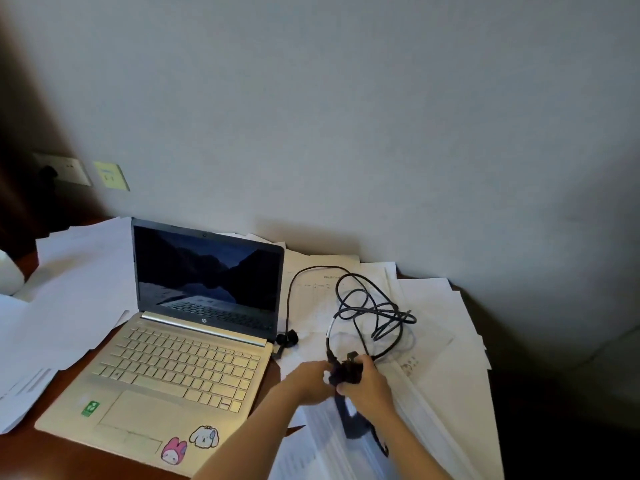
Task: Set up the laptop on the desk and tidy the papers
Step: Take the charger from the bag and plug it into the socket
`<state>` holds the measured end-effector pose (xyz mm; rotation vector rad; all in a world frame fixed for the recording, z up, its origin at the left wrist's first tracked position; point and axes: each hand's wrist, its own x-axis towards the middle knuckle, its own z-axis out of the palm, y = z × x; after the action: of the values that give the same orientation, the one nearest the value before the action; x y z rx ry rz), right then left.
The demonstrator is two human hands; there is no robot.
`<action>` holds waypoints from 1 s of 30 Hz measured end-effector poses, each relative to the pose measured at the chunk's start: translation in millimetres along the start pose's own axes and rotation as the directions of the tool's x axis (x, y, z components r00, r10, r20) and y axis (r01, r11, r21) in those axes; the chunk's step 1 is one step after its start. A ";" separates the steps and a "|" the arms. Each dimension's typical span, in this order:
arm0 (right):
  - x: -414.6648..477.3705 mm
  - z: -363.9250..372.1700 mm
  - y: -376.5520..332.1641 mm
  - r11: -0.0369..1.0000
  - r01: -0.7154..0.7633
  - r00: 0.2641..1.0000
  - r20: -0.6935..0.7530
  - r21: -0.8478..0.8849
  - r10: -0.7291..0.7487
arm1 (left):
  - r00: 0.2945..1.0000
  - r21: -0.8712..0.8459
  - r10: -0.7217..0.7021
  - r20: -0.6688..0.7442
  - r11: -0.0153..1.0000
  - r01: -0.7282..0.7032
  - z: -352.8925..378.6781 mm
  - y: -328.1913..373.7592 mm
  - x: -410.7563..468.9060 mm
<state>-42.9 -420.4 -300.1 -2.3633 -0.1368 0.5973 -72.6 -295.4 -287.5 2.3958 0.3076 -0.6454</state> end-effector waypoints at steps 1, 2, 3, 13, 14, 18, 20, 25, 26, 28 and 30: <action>1.0 -5.6 -1.2 0.992 -0.014 1.000 -0.008 0.129 0.015 | 1.000 -0.153 -0.011 0.020 0.988 0.014 -1.4 4.9 -0.1; 2.5 -11.3 -3.9 0.964 -0.029 0.999 -0.012 0.263 0.034 | 0.999 -0.319 -0.026 0.047 0.947 0.039 -3.1 9.2 0.0; 4.3 -17.7 -7.6 0.916 -0.041 0.999 -0.014 0.400 0.051 | 0.997 -0.480 -0.028 0.065 0.876 0.056 -5.4 13.2 -0.4; 15.1 -56.7 -33.6 0.752 -0.096 0.984 0.176 0.652 -0.027 | 0.973 -0.808 -0.169 -0.155 0.588 -0.027 -16.9 45.9 8.1; 16.7 -57.8 -31.8 0.760 -0.096 0.978 0.201 0.643 -0.046 | 0.968 -0.811 -0.182 -0.173 0.584 -0.035 -17.8 45.8 10.1; 23.9 -57.1 -29.0 0.671 -0.108 0.965 0.241 0.733 -0.108 | 0.952 -0.833 -0.192 -0.237 0.545 -0.097 -27.1 55.0 18.0; 23.1 -57.8 -28.9 0.627 -0.080 0.956 0.238 0.775 -0.172 | 0.949 -0.843 -0.199 -0.244 0.527 -0.106 -35.1 62.6 21.9; 34.8 -66.0 -31.7 0.702 0.019 0.949 0.208 0.712 -0.237 | 0.947 -0.834 -0.123 -0.297 0.515 -0.195 -79.2 75.3 34.9; 37.7 -69.0 -36.3 0.742 0.044 0.955 0.190 0.669 -0.227 | 0.943 -0.838 -0.113 -0.314 0.500 -0.219 -88.5 75.3 38.1; 44.9 -72.1 -50.1 0.803 0.099 0.969 0.126 0.588 -0.211 | 0.929 -0.840 -0.116 -0.352 0.477 -0.259 -107.6 74.7 42.9; 52.9 -76.0 -68.3 0.812 0.165 0.976 0.029 0.560 -0.218 | 0.924 -0.849 -0.107 -0.367 0.444 -0.286 -127.5 72.4 48.4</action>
<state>42.8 -400.7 -226.0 -1.7295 -0.2093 0.5558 42.6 -268.2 -188.4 1.4104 0.5181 0.0999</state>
